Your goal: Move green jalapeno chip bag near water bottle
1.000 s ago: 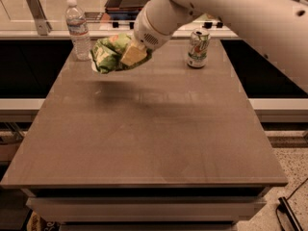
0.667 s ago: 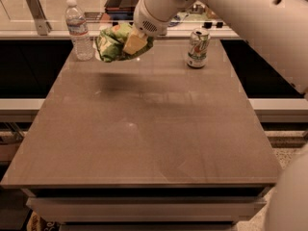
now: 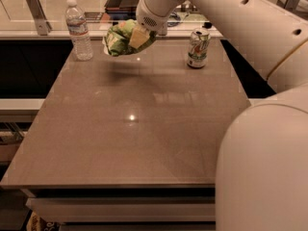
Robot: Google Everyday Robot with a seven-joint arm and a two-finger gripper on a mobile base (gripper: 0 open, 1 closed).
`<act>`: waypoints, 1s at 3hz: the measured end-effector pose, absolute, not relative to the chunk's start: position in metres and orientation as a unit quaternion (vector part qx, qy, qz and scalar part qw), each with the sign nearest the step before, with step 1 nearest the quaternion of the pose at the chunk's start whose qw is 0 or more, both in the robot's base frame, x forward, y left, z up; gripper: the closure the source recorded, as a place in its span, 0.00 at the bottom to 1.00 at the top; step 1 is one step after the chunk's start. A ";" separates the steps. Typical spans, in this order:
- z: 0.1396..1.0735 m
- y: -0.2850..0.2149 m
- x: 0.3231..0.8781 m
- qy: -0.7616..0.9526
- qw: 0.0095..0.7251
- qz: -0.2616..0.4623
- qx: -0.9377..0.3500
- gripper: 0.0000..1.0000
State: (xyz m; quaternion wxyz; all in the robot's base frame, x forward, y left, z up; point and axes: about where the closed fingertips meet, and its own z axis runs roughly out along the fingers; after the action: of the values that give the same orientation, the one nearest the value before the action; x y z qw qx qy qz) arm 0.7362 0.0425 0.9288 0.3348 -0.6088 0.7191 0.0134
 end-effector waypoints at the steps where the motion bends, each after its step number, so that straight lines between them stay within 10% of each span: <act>1: 0.908 0.047 0.756 0.719 0.328 0.020 -0.612 1.00; 3: 0.866 0.070 0.788 0.709 0.316 0.047 -0.628 1.00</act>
Offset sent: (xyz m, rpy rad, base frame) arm 0.0644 0.0220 -0.0616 0.0166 0.0537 0.0567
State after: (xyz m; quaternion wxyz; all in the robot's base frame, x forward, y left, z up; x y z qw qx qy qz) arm 0.7876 0.0696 0.8660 0.3159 -0.6283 0.7094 0.0471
